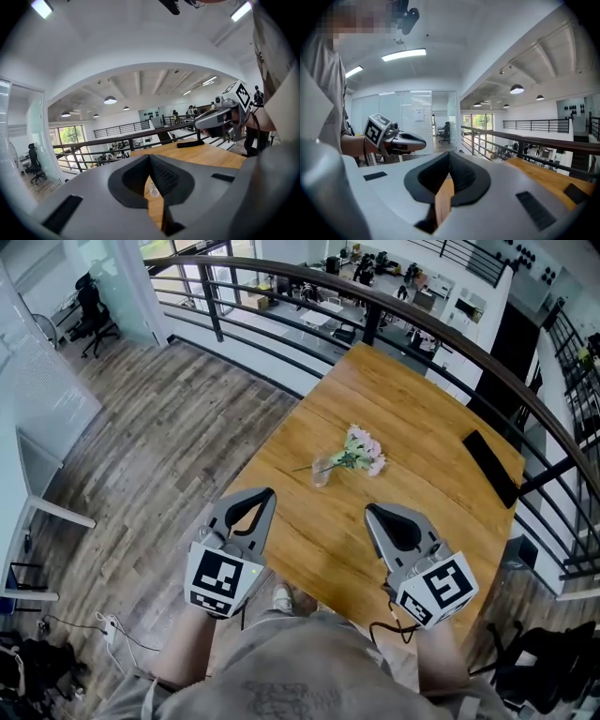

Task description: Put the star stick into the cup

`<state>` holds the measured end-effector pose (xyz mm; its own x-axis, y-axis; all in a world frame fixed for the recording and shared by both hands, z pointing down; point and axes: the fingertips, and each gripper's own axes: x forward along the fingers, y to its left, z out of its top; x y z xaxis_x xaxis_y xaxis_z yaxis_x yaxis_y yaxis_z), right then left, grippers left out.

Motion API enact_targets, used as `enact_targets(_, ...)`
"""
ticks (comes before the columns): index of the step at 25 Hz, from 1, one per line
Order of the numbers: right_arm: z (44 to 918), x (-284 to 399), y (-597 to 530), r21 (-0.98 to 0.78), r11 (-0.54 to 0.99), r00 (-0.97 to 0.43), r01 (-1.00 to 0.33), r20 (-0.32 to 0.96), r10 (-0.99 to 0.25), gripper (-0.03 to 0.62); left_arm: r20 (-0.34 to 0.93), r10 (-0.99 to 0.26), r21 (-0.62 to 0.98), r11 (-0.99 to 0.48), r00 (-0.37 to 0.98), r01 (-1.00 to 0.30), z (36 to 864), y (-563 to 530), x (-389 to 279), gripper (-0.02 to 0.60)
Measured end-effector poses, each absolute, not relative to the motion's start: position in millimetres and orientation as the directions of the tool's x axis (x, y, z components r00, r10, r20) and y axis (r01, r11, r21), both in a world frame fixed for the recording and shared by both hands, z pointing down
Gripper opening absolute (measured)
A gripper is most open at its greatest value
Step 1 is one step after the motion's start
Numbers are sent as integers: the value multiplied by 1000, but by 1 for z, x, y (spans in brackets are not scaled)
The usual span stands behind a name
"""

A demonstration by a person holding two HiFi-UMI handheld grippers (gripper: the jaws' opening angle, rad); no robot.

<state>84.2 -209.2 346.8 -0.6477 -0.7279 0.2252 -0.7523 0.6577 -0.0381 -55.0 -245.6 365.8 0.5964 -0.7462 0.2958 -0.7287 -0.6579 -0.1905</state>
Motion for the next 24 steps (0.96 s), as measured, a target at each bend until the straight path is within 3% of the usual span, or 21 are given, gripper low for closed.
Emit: enact_targets(24, 364, 83, -200, -69, 664, -656, -744, 264, -707, 31, 316, -745, -167, -654, 588, -738, 377, -231, -58, 17)
